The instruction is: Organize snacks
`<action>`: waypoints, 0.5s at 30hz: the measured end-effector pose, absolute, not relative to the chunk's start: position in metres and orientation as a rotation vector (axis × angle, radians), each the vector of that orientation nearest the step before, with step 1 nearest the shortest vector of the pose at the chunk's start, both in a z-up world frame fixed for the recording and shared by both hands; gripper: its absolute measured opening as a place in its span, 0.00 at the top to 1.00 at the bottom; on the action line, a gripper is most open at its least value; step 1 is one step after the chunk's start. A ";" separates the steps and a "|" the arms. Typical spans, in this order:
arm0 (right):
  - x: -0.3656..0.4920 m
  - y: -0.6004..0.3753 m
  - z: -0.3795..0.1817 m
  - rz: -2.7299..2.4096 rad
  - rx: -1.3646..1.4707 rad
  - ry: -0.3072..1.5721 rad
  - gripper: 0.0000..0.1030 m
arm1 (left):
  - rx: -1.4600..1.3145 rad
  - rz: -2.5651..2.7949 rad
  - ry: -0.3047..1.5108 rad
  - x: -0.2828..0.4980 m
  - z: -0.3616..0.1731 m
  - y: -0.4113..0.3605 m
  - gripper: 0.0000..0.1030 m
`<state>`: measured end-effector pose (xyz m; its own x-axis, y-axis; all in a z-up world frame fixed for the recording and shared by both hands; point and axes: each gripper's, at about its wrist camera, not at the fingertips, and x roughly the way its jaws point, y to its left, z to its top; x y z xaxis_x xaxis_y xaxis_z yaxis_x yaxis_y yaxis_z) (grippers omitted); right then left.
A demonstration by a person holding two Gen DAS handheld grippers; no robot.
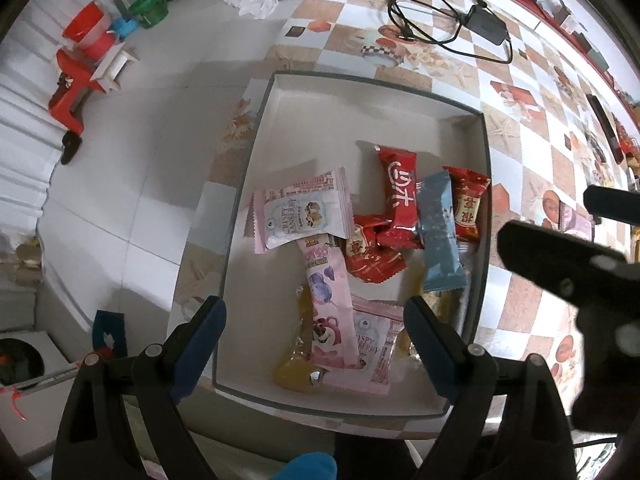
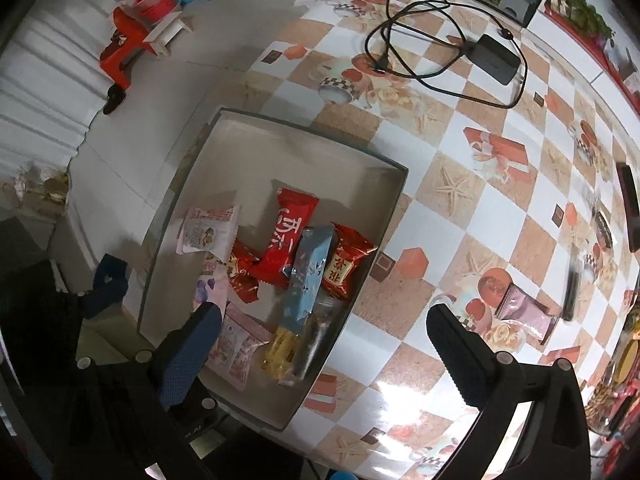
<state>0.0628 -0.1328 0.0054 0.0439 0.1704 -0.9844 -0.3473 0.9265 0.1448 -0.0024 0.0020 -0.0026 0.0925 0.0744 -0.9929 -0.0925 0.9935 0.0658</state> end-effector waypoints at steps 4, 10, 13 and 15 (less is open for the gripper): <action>0.061 -0.132 0.004 0.400 -0.148 1.481 0.00 | -0.016 0.118 1.470 -0.003 -0.001 0.003 0.11; 0.061 -0.134 0.003 0.396 -0.146 1.488 0.00 | 0.002 0.116 1.469 -0.005 0.000 -0.001 0.11; 0.061 -0.134 0.003 0.393 -0.148 1.490 0.00 | -0.004 0.111 1.470 -0.006 -0.001 -0.003 0.11; 0.060 -0.133 0.003 0.393 -0.149 1.491 0.00 | -0.006 0.107 1.473 -0.006 -0.001 -0.004 0.10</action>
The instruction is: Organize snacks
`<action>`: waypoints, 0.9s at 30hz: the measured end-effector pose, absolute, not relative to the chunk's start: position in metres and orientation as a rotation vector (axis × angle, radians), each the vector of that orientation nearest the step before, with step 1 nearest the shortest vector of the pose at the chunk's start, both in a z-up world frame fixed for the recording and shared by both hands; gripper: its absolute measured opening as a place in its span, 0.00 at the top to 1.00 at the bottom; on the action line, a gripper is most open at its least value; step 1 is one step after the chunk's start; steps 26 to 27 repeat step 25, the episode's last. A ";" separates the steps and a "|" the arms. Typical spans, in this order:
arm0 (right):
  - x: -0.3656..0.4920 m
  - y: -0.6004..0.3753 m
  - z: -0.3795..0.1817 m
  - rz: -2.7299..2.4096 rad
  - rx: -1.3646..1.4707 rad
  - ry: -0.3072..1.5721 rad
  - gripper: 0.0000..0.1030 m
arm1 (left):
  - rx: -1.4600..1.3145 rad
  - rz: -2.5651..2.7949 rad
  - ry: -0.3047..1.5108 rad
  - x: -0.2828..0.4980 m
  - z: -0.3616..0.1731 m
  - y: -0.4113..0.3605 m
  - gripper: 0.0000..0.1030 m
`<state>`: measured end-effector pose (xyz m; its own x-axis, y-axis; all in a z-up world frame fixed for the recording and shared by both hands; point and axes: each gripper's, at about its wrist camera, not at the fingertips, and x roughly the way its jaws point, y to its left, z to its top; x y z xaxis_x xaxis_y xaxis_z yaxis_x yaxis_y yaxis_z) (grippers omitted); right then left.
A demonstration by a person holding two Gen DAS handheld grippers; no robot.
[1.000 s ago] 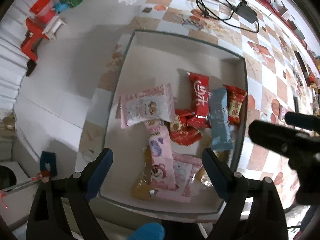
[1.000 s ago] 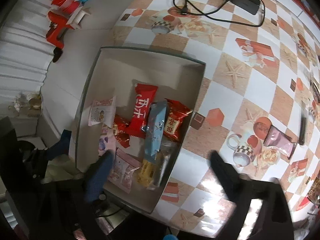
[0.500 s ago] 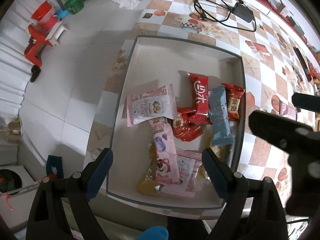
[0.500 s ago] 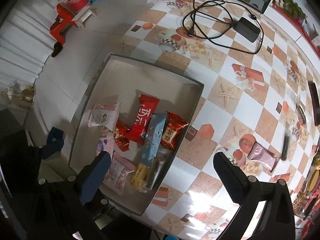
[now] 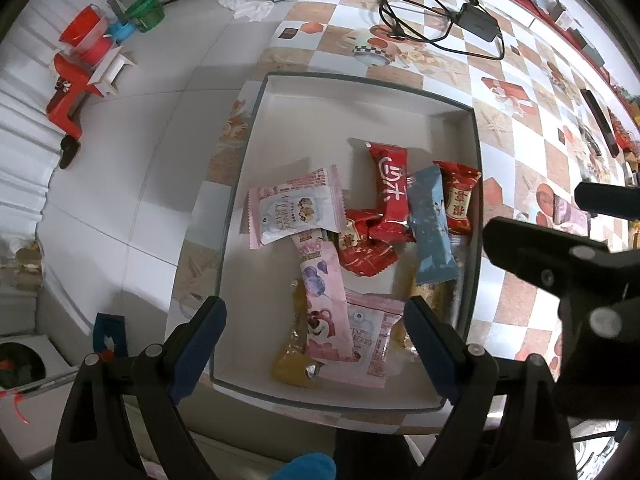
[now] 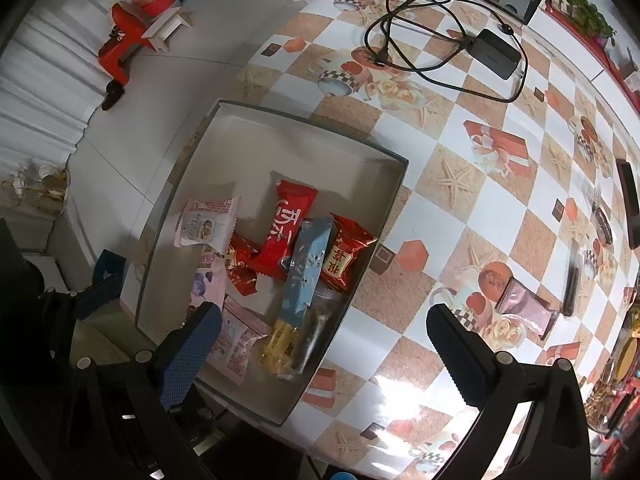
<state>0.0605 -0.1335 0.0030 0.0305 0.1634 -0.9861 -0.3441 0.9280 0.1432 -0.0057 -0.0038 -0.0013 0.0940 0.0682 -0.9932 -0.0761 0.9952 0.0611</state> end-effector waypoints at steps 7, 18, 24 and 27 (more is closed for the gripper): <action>0.058 -0.133 0.003 0.398 -0.155 1.487 0.00 | -0.008 0.087 1.482 -0.007 -0.002 -0.008 0.10; 0.058 -0.133 0.004 0.397 -0.165 1.485 0.00 | -0.008 0.083 1.486 -0.008 -0.003 -0.008 0.10; 0.058 -0.132 0.004 0.398 -0.165 1.486 0.00 | -0.028 0.063 1.456 -0.008 0.001 -0.006 0.10; 0.058 -0.132 0.004 0.397 -0.164 1.486 0.00 | -0.030 0.059 1.457 -0.008 0.001 -0.006 0.10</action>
